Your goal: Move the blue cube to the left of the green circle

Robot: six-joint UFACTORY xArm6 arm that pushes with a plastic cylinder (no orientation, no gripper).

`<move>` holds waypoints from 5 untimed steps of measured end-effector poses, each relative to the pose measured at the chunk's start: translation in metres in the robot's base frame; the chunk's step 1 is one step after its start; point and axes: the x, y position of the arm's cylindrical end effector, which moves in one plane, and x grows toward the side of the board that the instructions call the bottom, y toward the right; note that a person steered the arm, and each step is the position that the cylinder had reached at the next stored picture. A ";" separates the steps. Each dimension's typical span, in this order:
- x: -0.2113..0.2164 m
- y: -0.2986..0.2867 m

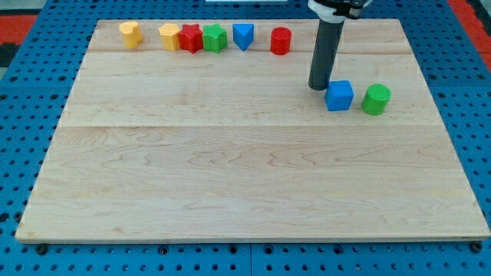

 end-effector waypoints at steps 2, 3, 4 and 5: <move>0.000 0.025; 0.002 0.021; 0.029 0.009; 0.047 -0.001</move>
